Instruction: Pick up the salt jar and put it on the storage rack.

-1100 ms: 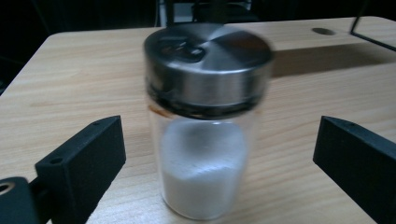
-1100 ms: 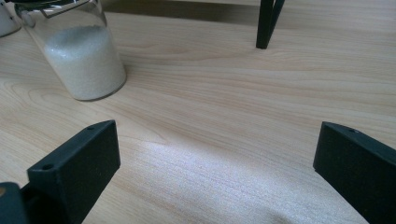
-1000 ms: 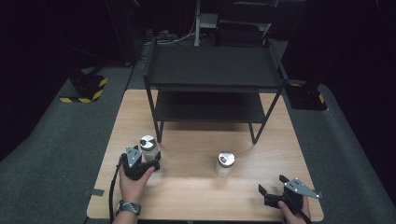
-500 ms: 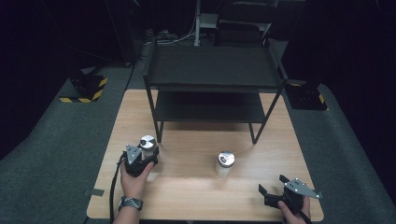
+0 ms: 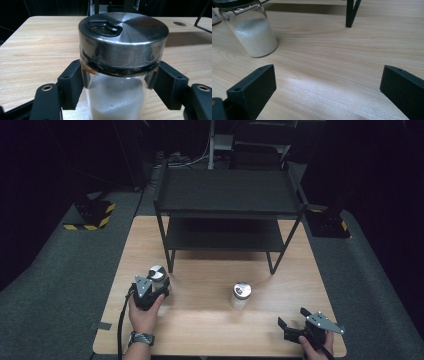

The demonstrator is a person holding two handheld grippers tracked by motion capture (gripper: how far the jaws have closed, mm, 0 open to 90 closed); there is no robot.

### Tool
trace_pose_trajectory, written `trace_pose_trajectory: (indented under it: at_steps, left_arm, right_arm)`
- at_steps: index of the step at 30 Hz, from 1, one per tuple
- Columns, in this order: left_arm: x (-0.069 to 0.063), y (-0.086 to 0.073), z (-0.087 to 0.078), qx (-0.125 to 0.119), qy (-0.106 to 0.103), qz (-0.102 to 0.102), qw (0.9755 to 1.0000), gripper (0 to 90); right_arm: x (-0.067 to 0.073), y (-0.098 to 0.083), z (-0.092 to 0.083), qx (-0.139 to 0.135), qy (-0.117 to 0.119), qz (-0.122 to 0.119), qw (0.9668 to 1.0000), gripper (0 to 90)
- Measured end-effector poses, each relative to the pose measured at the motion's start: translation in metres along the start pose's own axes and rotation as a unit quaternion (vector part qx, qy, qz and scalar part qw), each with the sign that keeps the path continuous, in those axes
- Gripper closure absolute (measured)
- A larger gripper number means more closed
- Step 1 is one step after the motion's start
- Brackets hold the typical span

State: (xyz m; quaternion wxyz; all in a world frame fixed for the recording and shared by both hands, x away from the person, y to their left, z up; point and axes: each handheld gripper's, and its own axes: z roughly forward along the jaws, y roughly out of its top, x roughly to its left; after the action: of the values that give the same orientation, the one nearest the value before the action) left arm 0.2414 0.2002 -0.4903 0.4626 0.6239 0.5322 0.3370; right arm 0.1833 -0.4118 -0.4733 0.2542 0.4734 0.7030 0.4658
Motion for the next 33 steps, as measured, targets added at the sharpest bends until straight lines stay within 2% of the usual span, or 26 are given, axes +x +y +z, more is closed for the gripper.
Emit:
trace_pose_trajectory:
  at_steps: [5, 11, 19, 27, 30, 33]
  left_arm:
    - [-0.002, 0.0, -0.005, -0.006, -0.003, 0.008, 0.9999, 31.4]
    - [-0.011, 0.009, -0.018, -0.019, -0.02, 0.034, 0.999, 31.5]
    - [-0.025, 0.017, -0.035, -0.042, -0.049, 0.027, 0.9976, 31.5]
    - [-0.039, 0.027, -0.046, -0.052, -0.072, 0.039, 0.9953, 31.4]
    - [-0.043, 0.028, -0.047, -0.053, -0.074, 0.046, 0.9948, 31.5]
    - [-0.047, 0.028, -0.049, -0.055, -0.077, 0.044, 0.9945, 31.5]
  right_arm:
    - [-0.001, 0.0, 0.0, -0.001, 0.0, 0.001, 1.0, 0.2]
    - [0.0, 0.0, 0.0, 0.0, -0.001, 0.004, 1.0, 0.2]
    - [-0.001, 0.0, 0.0, -0.001, -0.002, 0.006, 1.0, 0.2]
    - [-0.001, -0.001, -0.001, -0.002, -0.001, 0.004, 1.0, 0.2]
    - [0.0, -0.001, -0.001, -0.002, -0.003, 0.004, 1.0, 0.2]
    - [0.0, -0.002, -0.002, -0.003, -0.003, 0.004, 1.0, 0.2]
